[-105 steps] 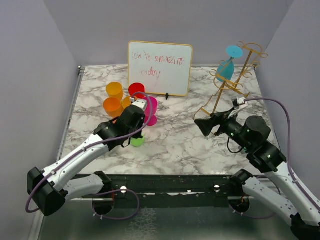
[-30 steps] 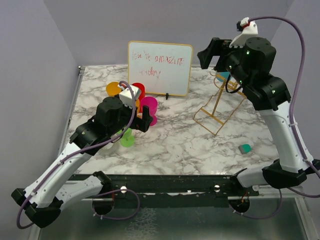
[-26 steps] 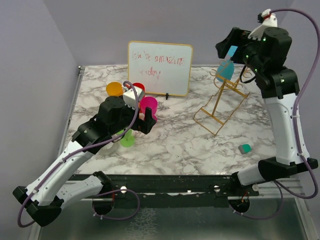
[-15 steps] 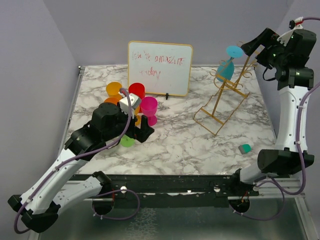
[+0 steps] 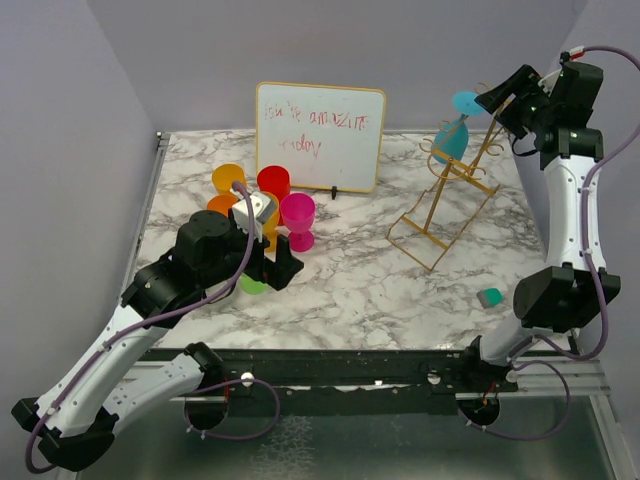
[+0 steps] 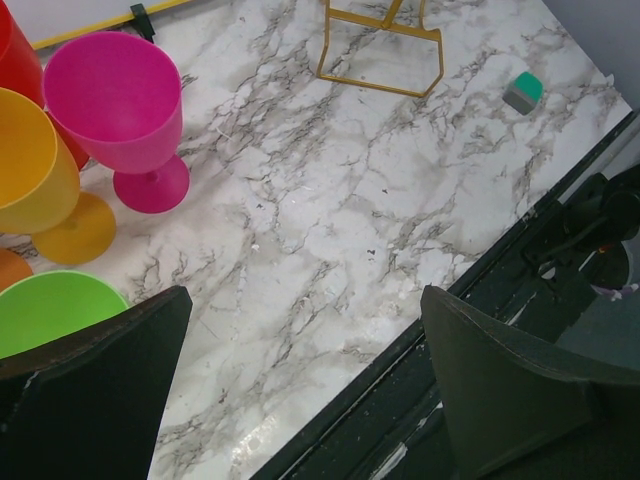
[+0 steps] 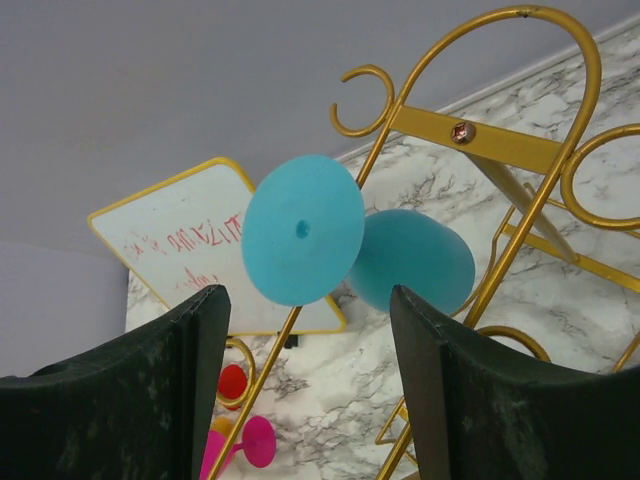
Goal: Take the wine glass off the wine glass rack
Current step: Pick up the wine glass from the wine rack.
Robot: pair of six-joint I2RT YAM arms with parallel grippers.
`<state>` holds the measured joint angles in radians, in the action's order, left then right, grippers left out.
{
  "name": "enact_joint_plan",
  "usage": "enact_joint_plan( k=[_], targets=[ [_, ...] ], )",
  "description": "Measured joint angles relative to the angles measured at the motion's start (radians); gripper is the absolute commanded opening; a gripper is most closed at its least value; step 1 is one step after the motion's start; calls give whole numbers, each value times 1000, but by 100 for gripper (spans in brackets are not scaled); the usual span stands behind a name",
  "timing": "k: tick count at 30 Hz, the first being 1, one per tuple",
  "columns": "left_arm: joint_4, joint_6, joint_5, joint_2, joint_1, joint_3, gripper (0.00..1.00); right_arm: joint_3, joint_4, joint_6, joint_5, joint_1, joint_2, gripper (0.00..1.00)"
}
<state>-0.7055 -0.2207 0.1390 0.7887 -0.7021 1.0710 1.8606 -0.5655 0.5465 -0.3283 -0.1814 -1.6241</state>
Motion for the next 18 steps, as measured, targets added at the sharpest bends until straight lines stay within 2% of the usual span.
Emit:
enact_joint_plan(
  k=[4, 8, 18],
  targets=[
    [-3, 2, -5, 0, 0, 0, 99, 40, -5, 3, 9, 0, -49, 63],
    [-8, 4, -26, 0, 0, 0, 99, 58, 0, 4, 8, 0, -86, 52],
    [-18, 4, -35, 3, 0, -7, 99, 33, 36, 39, -1, 0, -92, 46]
  ],
)
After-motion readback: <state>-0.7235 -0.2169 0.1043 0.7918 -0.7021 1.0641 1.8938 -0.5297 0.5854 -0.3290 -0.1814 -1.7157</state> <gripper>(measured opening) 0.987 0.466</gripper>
